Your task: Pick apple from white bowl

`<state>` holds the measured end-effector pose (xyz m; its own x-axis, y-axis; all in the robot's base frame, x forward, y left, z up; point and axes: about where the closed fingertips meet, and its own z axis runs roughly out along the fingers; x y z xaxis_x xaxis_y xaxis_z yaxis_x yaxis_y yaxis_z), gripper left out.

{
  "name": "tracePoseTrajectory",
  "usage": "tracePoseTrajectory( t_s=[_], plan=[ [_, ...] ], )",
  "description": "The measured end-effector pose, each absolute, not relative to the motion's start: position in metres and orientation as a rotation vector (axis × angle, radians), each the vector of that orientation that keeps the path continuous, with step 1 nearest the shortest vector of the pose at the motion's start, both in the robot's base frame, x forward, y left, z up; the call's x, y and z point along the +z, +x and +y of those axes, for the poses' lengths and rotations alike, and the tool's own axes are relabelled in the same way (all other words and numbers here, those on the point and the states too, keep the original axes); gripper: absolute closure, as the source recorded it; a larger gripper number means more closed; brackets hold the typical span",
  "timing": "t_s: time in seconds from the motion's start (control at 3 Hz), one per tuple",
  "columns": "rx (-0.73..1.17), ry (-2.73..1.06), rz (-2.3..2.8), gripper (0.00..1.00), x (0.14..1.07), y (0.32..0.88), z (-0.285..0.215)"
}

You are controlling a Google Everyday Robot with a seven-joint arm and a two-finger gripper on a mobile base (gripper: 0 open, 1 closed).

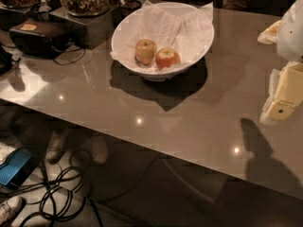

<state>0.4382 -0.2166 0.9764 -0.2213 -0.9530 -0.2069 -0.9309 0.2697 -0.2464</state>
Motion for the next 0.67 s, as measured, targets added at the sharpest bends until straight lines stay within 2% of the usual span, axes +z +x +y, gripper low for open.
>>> tracePoseTrajectory(
  t_s=[0.33, 0.67],
  plan=[
    [-0.099, -1.724, 2.231, 0.00, 0.976, 0.438, -0.217],
    [-0.160, -1.741, 2.222, 0.00, 0.999, 0.462, -0.181]
  ],
)
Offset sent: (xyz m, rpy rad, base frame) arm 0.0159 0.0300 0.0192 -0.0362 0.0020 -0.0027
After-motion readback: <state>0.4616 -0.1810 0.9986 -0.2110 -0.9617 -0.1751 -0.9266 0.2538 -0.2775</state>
